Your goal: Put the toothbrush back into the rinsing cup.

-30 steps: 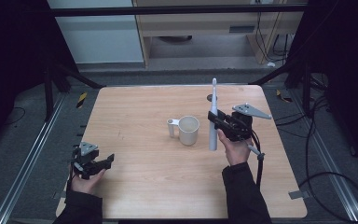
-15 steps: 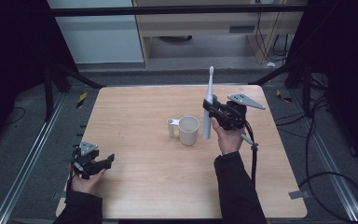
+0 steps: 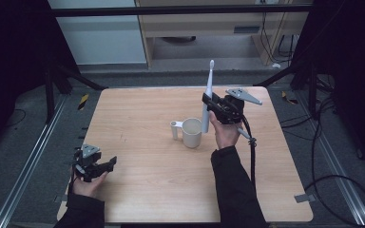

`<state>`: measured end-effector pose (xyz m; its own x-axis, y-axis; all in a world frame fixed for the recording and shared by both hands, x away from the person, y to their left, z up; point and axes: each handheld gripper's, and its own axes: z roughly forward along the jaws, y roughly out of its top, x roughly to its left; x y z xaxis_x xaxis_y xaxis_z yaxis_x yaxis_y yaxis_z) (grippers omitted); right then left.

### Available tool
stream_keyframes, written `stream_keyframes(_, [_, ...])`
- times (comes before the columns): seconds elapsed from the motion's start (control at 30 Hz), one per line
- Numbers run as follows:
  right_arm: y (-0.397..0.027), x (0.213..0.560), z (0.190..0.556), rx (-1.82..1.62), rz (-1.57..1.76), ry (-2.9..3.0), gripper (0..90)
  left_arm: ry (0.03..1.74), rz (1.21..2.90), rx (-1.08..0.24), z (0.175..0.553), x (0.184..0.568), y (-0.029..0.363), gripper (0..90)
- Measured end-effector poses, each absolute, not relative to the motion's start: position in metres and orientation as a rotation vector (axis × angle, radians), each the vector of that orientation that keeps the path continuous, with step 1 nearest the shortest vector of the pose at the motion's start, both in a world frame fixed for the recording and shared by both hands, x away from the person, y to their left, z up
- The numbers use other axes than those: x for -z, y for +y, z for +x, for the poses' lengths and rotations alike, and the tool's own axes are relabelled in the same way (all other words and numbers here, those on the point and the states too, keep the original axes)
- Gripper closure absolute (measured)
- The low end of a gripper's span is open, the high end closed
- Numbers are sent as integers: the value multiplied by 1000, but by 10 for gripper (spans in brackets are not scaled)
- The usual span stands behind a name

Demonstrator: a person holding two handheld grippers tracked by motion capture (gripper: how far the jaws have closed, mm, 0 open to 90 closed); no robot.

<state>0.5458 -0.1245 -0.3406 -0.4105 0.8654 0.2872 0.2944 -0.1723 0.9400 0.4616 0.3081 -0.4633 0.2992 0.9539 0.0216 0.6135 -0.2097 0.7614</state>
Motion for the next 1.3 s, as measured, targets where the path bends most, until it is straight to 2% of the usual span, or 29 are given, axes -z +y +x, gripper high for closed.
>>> stream_keyframes(1.3, [-94,374,582,-1550,1354,1657,673,1389,1927,-668,463,464,308,332])
